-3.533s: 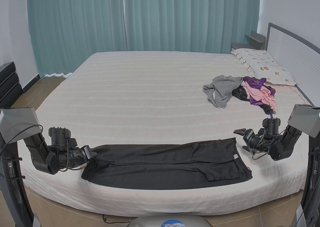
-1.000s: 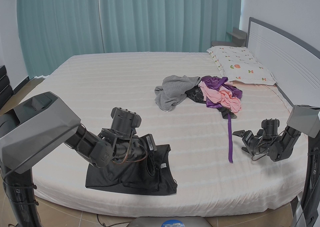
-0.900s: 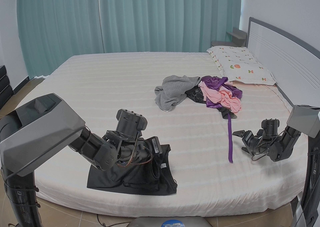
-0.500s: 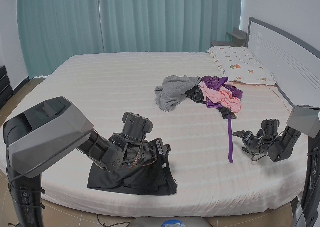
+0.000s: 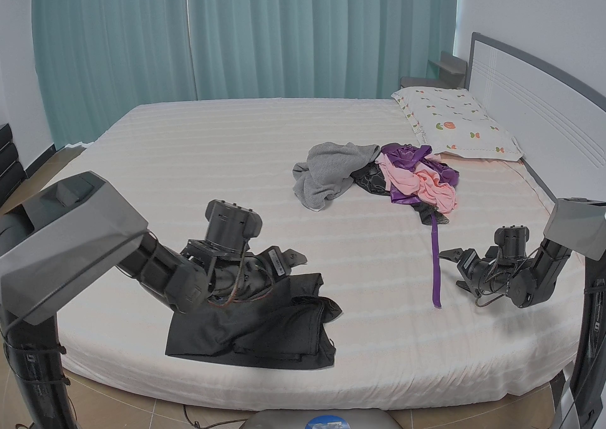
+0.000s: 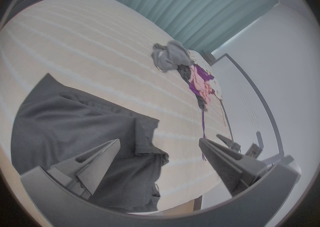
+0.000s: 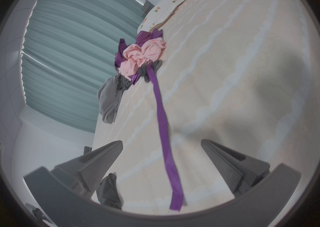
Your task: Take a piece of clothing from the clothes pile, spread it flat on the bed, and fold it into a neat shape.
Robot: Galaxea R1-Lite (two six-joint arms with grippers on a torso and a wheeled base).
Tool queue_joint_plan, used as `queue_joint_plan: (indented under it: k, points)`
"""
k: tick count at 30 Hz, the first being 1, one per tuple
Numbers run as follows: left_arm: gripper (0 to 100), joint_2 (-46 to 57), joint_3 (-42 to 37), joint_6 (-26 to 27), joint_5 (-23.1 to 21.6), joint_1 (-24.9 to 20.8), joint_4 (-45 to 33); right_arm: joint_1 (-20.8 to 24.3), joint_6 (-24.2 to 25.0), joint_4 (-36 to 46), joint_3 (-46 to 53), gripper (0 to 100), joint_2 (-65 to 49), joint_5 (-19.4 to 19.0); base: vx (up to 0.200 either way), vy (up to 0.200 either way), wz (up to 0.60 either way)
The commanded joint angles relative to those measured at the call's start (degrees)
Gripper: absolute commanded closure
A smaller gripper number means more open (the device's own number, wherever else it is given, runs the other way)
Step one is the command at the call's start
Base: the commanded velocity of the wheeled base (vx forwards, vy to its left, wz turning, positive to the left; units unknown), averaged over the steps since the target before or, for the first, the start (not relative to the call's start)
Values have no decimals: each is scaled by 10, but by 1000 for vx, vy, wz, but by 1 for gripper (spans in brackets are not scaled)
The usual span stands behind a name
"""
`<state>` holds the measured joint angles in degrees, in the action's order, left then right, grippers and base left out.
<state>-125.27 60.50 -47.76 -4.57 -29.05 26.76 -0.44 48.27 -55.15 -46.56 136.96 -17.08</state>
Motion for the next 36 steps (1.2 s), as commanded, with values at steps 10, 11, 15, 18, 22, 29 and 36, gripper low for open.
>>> queue_joint_plan:
  k: [10, 11, 15, 18, 22, 29, 36]
  points:
    - [0, 57, -152, -92, -92, 129, 72, 149, -8, -96, 120, 0, -77, 4, 0, 80, 0]
    - [0, 57, -152, -92, -92, 129, 72, 149, -8, -96, 120, 0, -77, 4, 0, 200, 0]
    - [0, 49, -221, -109, -129, 149, 184, 210, -10, -97, 120, 0, -78, 3, 0, 200, 0]
    - [0, 49, -236, -109, -133, 161, 208, 237, -15, -95, 115, 0, -67, 1, 0, 200, 0]
    - [0, 28, -235, -108, -136, 184, 211, 257, -60, -98, 118, 0, -42, 1, 0, 200, 0]
    - [0, 13, -236, -102, -135, 192, 211, 261, -80, -100, 135, 0, -36, -1, 0, 200, 0]
    - [0, 14, -237, -102, -135, 193, 212, 266, -88, -150, 193, 0, -63, -1, 0, 114, 0]
